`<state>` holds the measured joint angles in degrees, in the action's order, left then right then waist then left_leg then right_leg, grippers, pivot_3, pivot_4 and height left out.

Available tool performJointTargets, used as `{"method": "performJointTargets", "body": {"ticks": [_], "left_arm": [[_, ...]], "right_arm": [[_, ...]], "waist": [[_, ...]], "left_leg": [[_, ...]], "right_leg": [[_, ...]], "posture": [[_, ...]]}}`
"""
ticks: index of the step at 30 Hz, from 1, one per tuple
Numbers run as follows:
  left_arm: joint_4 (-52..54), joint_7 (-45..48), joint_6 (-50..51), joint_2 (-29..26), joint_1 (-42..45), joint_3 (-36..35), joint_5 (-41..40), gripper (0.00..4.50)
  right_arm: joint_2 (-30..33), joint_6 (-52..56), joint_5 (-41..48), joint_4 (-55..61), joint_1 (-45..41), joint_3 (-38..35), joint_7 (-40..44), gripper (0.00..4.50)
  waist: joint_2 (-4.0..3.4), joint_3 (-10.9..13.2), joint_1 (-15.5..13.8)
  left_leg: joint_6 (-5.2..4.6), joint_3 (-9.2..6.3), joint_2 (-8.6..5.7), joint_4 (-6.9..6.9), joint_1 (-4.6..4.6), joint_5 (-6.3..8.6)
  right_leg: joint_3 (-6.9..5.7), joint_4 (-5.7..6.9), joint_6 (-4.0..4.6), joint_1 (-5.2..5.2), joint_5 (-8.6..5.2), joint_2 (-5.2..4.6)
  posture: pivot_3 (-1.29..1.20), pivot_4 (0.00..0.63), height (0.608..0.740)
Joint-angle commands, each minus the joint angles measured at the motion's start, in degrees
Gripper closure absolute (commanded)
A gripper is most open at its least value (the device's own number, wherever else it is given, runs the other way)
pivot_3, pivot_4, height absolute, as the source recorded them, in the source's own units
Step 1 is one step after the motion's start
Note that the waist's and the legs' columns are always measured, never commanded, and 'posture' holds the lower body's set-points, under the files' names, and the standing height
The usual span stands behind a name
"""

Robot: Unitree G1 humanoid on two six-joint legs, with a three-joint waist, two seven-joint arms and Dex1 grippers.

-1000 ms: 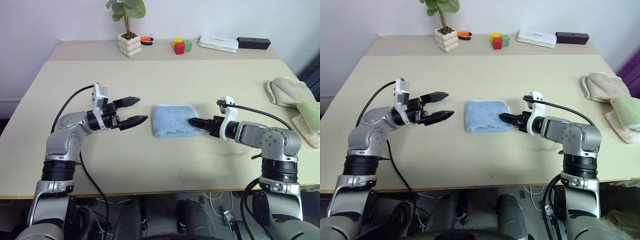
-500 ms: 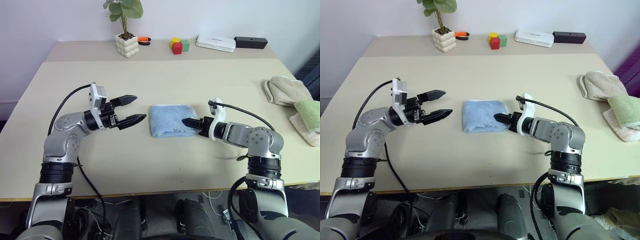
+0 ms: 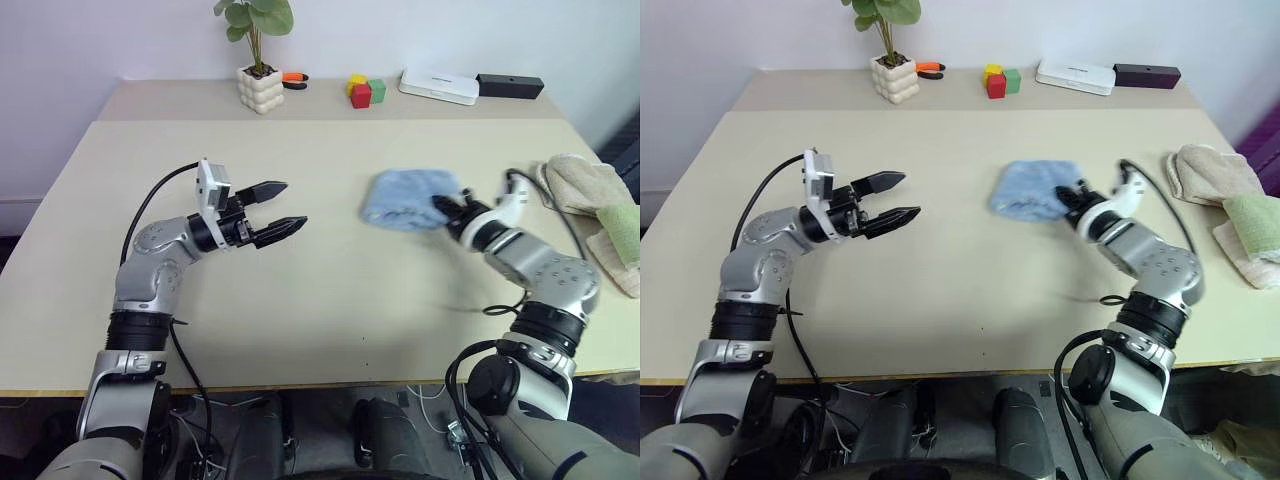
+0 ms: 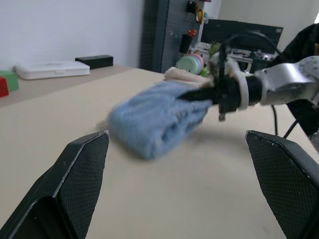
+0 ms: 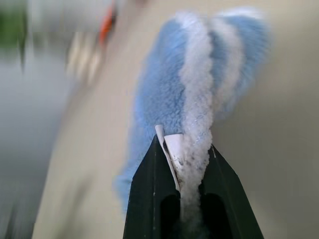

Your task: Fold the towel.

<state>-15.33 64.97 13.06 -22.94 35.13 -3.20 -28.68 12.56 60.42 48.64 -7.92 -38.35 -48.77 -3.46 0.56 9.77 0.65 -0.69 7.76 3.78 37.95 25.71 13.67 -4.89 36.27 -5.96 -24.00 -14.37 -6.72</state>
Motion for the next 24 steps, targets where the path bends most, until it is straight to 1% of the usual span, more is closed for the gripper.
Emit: {"method": "performJointTargets", "body": {"ticks": [1, 2, 6, 8, 11, 13, 17, 24], "left_arm": [[-2.66, 1.19, -2.98, 1.7, 2.44, 0.75, 0.94, 0.0], [-3.78, 1.59, -3.42, 2.42, 3.15, 0.97, 1.07, 0.0], [-8.64, 3.66, -5.69, 4.08, 5.74, 1.53, 1.98, 0.0], [-10.46, 4.1, -6.54, 4.91, 6.86, 1.79, 2.49, 0.0], [-12.34, 5.05, -7.45, 5.76, 7.93, 1.95, 2.73, 0.0], [-13.04, 5.83, -8.04, 6.07, 8.17, 2.04, 2.84, 0.0], [-12.98, 8.27, -10.44, 6.19, 8.05, 1.69, 2.78, 0.0], [-14.07, 16.28, -12.94, 2.62, 7.11, 3.86, 4.86, 0.0]], "right_arm": [[0.2, -6.35, 1.73, 6.76, 2.26, -6.19, -8.14, 4.46], [-0.82, -6.83, 3.07, 9.0, 3.56, -7.45, -10.34, 4.46], [-7.72, -12.15, 4.95, 20.94, 9.64, -6.47, -16.54, 4.46], [-11.09, -15.53, 5.57, 24.46, 11.91, -5.92, -19.5, 4.46], [-16.4, -18.23, 6.22, 29.53, 14.98, -2.05, -22.84, 4.46], [-18.88, -19.59, 5.03, 32.66, 16.93, 1.46, -24.86, 4.46], [-19.87, -24.55, 3.74, 35.17, 19.34, 3.6, -29.11, 4.46], [-20.12, -27.39, 5.85, 35.48, 22.56, 7.69, -33.99, 4.46]], "waist": [[-0.01, 0.01, 0.01], [-0.01, 0.01, -0.03], [-0.05, 0.0, 0.41], [-0.14, -0.03, 0.46], [-0.23, -0.06, 0.45], [-0.28, -0.02, 0.44], [-0.3, -0.01, 0.17], [-0.33, -0.01, 0.34]], "left_leg": [[0.01, 0.01, 0.0, 0.0, 0.01, -0.01], [0.01, 0.01, 0.0, 0.0, 0.01, -0.01], [0.03, -0.02, 0.03, -0.03, 0.0, -0.02], [0.03, 0.0, 0.03, -0.03, -0.01, -0.02], [0.03, -0.02, 0.02, -0.03, -0.02, -0.02], [0.03, -0.05, 0.02, -0.03, -0.01, -0.02], [0.02, -0.07, 0.0, -0.01, 0.01, -0.02], [0.02, -0.08, 0.0, -0.01, 0.0, -0.02]], "right_leg": [[0.0, 0.0, 0.0, -0.02, 0.0, 0.0], [0.0, 0.02, 0.0, -0.03, 0.0, 0.0], [0.0, 0.03, 0.0, -0.04, 0.0, 0.03], [0.02, 0.04, 0.0, -0.06, 0.0, 0.03], [0.03, 0.05, 0.0, -0.06, 0.0, 0.03], [0.03, 0.05, 0.0, -0.06, 0.0, 0.04], [0.06, 0.05, 0.0, -0.06, 0.0, 0.02], [0.06, 0.05, 0.02, -0.05, -0.01, 0.04]], "posture": [[0.0, 0.15, 0.735], [0.0, 0.15, 0.735], [0.0, 0.15, 0.735], [0.0, 0.15, 0.735], [0.0, 0.15, 0.735], [0.0, 0.15, 0.735], [0.0, 0.15, 0.735], [0.0, 0.15, 0.735]]}}
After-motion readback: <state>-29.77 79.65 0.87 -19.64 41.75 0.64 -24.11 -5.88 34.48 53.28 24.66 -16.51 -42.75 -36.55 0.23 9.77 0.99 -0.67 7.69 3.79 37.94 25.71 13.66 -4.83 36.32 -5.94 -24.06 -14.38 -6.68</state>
